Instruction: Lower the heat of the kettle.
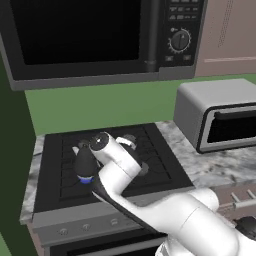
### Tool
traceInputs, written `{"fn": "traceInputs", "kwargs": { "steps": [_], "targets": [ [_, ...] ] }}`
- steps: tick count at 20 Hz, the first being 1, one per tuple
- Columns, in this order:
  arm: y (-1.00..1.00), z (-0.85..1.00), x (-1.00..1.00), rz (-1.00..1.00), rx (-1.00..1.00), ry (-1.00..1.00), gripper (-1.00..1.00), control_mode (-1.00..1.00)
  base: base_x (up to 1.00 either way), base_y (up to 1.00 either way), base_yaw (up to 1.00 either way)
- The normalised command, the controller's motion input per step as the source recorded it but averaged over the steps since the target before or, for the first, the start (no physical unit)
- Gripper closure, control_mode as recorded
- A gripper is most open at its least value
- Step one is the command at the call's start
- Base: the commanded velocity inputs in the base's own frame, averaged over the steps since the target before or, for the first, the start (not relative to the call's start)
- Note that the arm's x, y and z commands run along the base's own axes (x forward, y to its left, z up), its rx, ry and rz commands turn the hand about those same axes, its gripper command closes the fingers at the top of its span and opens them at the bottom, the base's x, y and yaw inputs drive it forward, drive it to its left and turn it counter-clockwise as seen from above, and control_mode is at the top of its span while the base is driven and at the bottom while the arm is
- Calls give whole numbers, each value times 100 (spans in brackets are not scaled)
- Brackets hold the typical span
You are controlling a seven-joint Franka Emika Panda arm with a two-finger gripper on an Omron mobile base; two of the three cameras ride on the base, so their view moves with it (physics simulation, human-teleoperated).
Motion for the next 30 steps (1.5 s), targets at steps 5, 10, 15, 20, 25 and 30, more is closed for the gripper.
{"fn": "traceInputs", "kwargs": {
  "steps": [5, 10, 15, 20, 25, 30],
  "targets": [
    [26, -57, -11, 7, -23, -2, -100, -100, 0, 0, 0],
    [89, -27, -1, 19, -40, 5, -100, -100, 0, 0, 0],
    [97, -11, -2, 26, -45, 10, -100, -100, 0, 0, 0],
    [100, -8, -12, 23, -47, 11, -100, -100, 0, 0, 0],
    [94, -21, -41, 20, -46, 3, -100, -100, 0, 0, 0],
    [50, -42, -59, 18, -30, 0, -100, -100, 0, 0, 0]
  ]
}}
